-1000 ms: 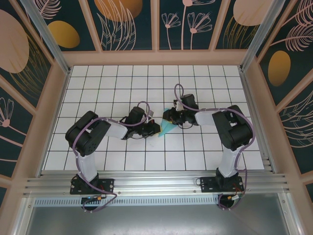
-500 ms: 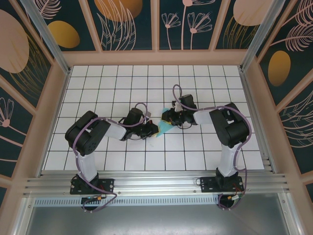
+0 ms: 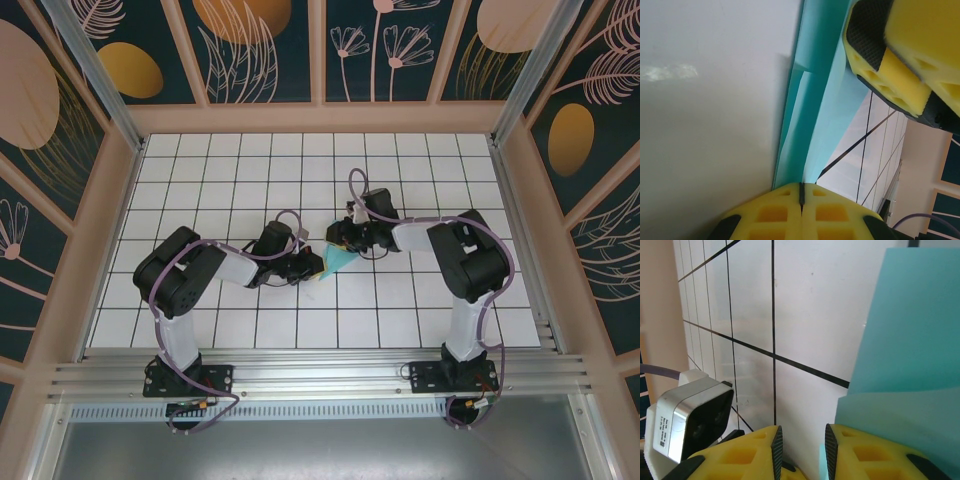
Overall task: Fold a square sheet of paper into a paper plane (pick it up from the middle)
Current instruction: Fourth fold the wing at the center of the table.
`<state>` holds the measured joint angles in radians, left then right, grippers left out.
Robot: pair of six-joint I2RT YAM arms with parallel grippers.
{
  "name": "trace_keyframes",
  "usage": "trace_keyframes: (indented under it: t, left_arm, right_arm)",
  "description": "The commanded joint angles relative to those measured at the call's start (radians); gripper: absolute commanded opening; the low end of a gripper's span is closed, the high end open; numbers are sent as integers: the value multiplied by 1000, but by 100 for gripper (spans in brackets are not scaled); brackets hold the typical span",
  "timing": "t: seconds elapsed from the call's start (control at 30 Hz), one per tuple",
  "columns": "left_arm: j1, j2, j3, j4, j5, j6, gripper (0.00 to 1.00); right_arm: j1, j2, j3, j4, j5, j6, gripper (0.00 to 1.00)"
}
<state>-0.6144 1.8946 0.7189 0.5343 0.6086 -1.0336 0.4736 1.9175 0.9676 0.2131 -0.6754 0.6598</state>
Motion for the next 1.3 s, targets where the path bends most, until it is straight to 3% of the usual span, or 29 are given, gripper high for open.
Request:
trace_keyframes:
  t: [0.0, 0.23, 0.43, 0.53, 1.0, 1.27]
  left_arm:
    - [9, -3, -13, -15, -44, 19, 0]
    - [9, -24, -22, -20, -64, 30, 0]
    - [9, -62, 9, -125, -115, 114, 23]
    - [9, -75, 38, -193, -145, 165, 28]
    - [9, -50, 99, -204, -100, 241, 30]
    - [4, 3, 166, -249, -73, 275, 27]
  right_arm:
    - [8, 42, 41, -16, -1, -22, 32]
    - [7, 96, 57, -25, 7, -32, 30]
    - [7, 103, 52, -21, 2, -34, 30]
    - [7, 102, 49, -21, 0, -34, 30]
    - [8, 94, 42, -7, -3, -19, 30]
    - [8, 89, 33, -1, 0, -14, 30]
